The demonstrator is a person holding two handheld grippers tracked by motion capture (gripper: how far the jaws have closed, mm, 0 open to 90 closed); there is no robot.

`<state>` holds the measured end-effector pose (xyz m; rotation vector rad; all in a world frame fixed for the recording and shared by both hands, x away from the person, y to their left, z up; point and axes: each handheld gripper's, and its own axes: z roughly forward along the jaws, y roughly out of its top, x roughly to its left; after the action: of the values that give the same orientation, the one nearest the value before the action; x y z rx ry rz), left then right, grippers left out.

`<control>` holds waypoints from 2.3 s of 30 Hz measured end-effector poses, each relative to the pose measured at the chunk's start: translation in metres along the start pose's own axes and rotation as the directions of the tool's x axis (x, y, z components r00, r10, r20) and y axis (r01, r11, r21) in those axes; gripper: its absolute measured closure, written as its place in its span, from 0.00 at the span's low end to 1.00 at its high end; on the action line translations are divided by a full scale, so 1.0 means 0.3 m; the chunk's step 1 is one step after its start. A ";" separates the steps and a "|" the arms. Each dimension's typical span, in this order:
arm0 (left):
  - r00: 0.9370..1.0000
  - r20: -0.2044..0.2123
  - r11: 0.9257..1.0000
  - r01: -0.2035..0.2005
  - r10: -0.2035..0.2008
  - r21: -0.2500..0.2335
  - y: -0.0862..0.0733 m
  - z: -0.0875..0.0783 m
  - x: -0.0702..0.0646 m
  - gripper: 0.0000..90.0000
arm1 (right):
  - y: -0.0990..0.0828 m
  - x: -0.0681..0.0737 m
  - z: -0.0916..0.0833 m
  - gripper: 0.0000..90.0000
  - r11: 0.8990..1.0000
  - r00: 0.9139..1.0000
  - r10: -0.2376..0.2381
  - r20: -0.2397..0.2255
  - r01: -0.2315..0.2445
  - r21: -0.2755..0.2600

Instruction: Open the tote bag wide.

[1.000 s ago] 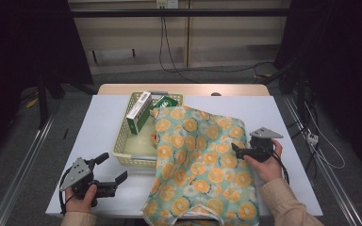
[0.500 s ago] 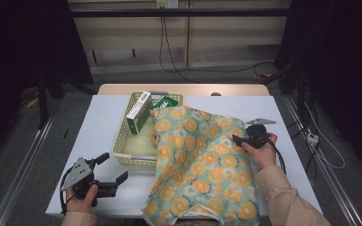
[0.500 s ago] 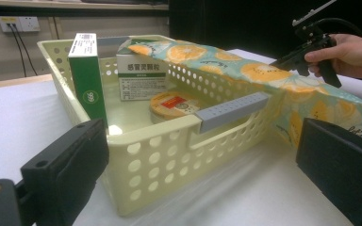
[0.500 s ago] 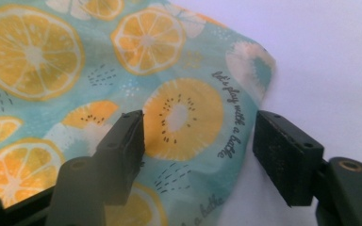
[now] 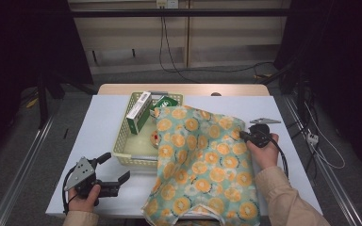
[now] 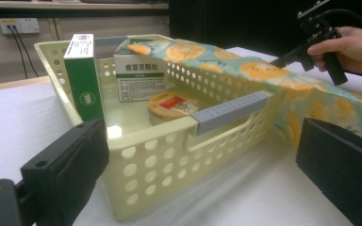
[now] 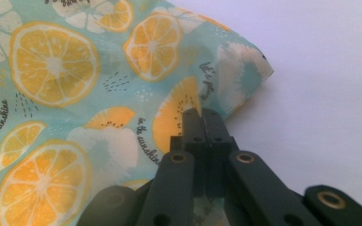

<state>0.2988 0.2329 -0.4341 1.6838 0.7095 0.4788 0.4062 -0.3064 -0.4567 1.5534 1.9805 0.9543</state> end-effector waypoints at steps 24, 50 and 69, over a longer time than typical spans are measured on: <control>1.000 -0.007 1.000 -0.009 0.009 0.001 0.002 0.006 -0.006 0.03 | -0.089 -0.233 -0.172 1.00 0.995 0.983 0.100 0.152 -0.095 -0.039; 1.000 -0.008 1.000 -0.004 0.004 -0.005 0.005 0.004 -0.005 0.03 | -0.046 0.080 -0.160 0.22 0.990 0.988 -0.128 -0.091 0.123 -0.064; 1.000 0.006 1.000 0.003 -0.003 -0.005 0.003 0.006 -0.003 0.03 | -0.029 0.393 0.005 0.21 0.953 0.907 -0.293 -0.303 0.304 -0.010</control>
<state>0.2994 0.2309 -0.4336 1.6788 0.7053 0.4729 0.3700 -0.1940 -0.4560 1.1232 2.3729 1.0786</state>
